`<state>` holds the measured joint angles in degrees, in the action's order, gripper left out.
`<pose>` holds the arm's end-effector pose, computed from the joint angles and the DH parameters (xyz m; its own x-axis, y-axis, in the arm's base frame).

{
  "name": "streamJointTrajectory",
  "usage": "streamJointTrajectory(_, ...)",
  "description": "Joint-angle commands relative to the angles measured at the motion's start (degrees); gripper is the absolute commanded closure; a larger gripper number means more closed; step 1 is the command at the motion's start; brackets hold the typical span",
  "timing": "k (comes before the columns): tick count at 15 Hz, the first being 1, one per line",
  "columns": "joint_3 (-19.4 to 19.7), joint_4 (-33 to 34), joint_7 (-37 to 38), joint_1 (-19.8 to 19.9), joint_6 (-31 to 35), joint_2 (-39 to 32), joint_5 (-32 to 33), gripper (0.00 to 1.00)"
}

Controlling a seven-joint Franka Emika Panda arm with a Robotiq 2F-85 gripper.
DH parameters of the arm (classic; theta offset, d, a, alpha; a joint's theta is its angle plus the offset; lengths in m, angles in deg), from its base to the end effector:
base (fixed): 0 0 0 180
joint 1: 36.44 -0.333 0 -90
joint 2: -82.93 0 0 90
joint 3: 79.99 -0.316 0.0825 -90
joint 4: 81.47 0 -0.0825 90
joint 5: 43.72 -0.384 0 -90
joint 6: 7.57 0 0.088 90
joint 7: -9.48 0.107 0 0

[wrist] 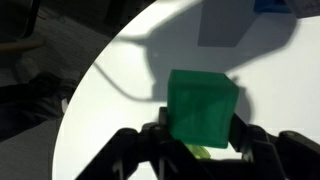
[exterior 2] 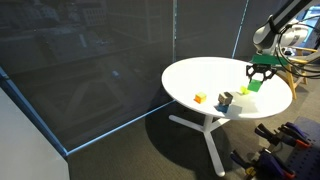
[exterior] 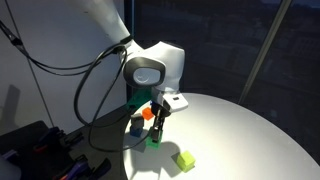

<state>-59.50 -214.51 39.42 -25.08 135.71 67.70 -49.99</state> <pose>0.4350 -0.2755 0.2275 0.3978 -0.9166 -0.0401 -0.9146 -0.3997 0.0609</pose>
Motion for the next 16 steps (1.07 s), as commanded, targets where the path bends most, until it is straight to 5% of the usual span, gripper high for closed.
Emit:
streamJointTrajectory(1,-1.33,0.49,-2.72,-0.07,-1.96,1.43,0.84,0.69)
streamJointTrajectory(16,-4.57,-0.15,-1.68,-5.5,0.34,2.44,5.58,0.69)
